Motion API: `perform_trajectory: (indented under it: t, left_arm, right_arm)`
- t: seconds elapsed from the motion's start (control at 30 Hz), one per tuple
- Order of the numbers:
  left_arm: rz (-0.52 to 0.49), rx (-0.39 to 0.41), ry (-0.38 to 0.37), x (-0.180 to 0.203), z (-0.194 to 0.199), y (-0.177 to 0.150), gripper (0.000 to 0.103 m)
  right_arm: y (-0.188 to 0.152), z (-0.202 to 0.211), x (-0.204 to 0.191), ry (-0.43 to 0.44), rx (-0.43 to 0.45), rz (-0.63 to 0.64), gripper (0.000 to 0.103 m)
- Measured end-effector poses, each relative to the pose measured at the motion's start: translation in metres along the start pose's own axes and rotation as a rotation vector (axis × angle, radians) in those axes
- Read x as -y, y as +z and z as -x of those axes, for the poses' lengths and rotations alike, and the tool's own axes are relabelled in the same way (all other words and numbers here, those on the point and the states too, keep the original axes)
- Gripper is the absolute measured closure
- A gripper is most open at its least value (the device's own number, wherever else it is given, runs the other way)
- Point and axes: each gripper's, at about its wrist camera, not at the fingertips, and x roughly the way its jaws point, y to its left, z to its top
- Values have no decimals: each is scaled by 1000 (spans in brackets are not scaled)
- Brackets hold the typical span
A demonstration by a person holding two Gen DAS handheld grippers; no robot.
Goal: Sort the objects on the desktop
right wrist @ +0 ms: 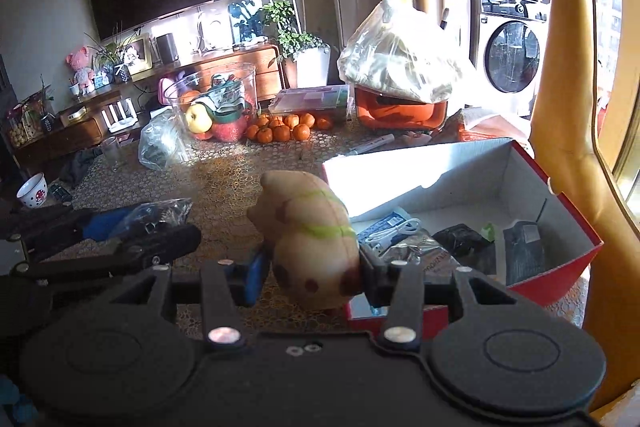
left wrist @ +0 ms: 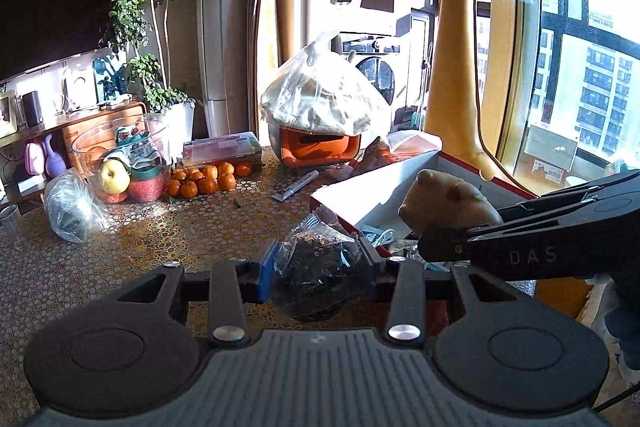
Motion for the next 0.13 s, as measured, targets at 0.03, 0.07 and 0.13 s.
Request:
perform_trajectory:
  t: [0.03,0.07,0.13]
  left_arm:
    - [-2,-2,-5,4,-2,1,63]
    - [-3,-4,-9,7,-3,2,63]
    - [-11,-8,-20,14,-7,4,63]
  right_arm:
    - [0,3,5,-8,2,-3,57]
    - [-1,6,9,-15,4,-5,57]
    - [-2,9,18,-25,8,-13,57]
